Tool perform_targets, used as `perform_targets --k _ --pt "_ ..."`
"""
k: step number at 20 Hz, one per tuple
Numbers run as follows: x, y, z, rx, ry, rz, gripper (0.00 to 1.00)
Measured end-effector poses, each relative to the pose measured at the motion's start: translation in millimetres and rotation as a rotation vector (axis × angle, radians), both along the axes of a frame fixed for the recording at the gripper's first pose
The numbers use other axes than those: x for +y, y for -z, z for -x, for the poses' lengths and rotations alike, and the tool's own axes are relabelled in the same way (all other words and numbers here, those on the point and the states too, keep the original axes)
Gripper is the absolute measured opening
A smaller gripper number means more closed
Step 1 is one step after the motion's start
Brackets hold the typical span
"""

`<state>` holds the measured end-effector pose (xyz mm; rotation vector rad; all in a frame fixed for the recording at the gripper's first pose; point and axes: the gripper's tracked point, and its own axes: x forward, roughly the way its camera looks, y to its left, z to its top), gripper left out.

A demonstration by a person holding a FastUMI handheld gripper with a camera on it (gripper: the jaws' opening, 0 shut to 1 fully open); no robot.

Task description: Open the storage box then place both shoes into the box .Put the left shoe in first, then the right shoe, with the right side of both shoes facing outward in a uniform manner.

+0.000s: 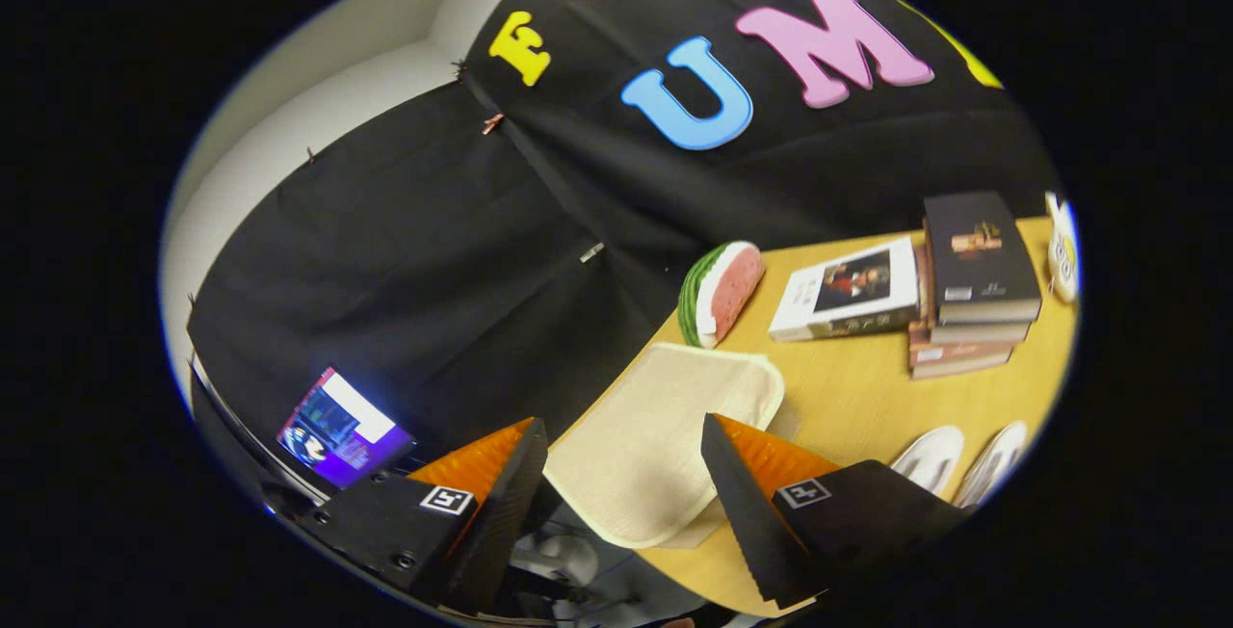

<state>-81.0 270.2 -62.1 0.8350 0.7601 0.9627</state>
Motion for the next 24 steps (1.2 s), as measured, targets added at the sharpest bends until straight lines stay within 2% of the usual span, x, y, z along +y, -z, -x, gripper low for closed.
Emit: perform_targets --k 2,4,11,14,17,19,20,21,23,24 --pt "10.8 24.3 12.4 0.102 -0.047 -0.014 0.98" --pt "19.7 47.0 19.6 0.168 -0.061 -0.015 0.98" --pt "44.8 114.5 34.6 0.488 -0.003 -0.042 0.98" --pt "61.7 116.0 46.6 0.591 -0.018 -0.108 0.97" --pt "72.2 105.9 52.7 0.606 -0.043 -0.152 0.95" --pt "68.7 112.1 48.5 0.614 -0.034 -0.141 0.62" --pt "63.5 107.6 49.6 0.615 -0.027 -0.152 0.54" --pt "56.9 101.9 41.7 0.606 -0.002 -0.168 0.28" --pt "48.1 86.2 29.9 0.578 0.043 -0.203 0.06" --pt "46.1 75.2 30.5 0.558 0.042 -0.216 0.06"
